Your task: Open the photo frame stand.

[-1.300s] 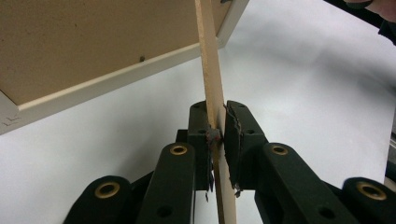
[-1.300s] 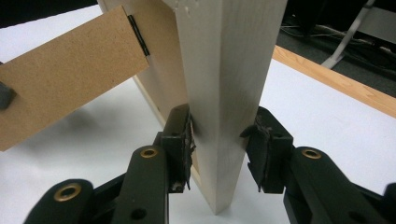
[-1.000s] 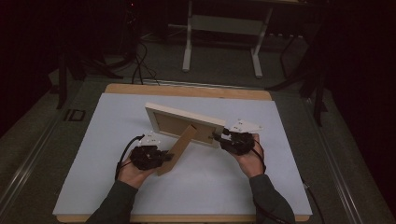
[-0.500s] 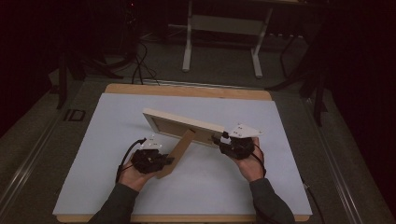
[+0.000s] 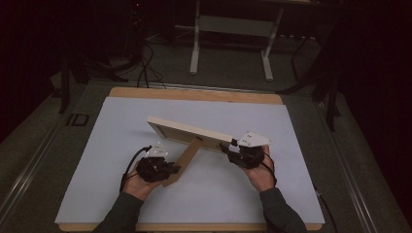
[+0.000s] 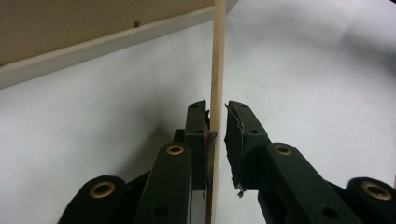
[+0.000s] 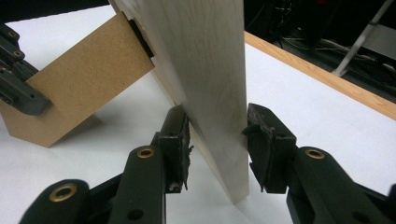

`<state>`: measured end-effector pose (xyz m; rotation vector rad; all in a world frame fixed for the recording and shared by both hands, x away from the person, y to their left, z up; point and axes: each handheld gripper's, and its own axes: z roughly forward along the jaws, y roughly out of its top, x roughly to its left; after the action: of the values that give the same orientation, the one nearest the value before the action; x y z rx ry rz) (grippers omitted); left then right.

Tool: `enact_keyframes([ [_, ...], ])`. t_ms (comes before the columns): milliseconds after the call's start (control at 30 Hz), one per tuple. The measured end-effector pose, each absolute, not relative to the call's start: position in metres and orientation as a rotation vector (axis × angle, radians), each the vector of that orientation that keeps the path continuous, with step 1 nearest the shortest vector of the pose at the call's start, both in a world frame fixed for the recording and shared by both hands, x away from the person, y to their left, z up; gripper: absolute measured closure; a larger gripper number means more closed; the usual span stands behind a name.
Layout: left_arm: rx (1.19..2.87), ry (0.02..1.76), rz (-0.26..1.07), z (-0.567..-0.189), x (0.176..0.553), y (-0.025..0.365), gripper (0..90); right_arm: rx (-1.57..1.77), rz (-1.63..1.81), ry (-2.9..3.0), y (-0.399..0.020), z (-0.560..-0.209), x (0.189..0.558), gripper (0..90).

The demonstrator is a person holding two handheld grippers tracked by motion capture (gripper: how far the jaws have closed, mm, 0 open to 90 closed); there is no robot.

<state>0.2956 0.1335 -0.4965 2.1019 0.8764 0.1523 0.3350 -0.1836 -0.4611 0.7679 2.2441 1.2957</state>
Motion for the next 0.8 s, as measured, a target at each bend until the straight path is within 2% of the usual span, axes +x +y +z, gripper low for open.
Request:
enact_keyframes([
  [267, 2.109, 0.874, 0.168, -0.497, 0.295, 0.133, 79.3, 0.770, 1.300, 2.240, -0.183, -0.462, 0.333, 60.0],
  [500, 2.069, 0.881, 0.172, -0.494, 0.294, 0.139, 69.8, 0.770, 1.301, 2.242, -0.183, -0.462, 0.333, 60.0],
  [800, 2.016, 0.876, 0.169, -0.486, 0.292, 0.152, 64.2, 0.771, 1.304, 2.246, -0.184, -0.462, 0.333, 59.9],
])
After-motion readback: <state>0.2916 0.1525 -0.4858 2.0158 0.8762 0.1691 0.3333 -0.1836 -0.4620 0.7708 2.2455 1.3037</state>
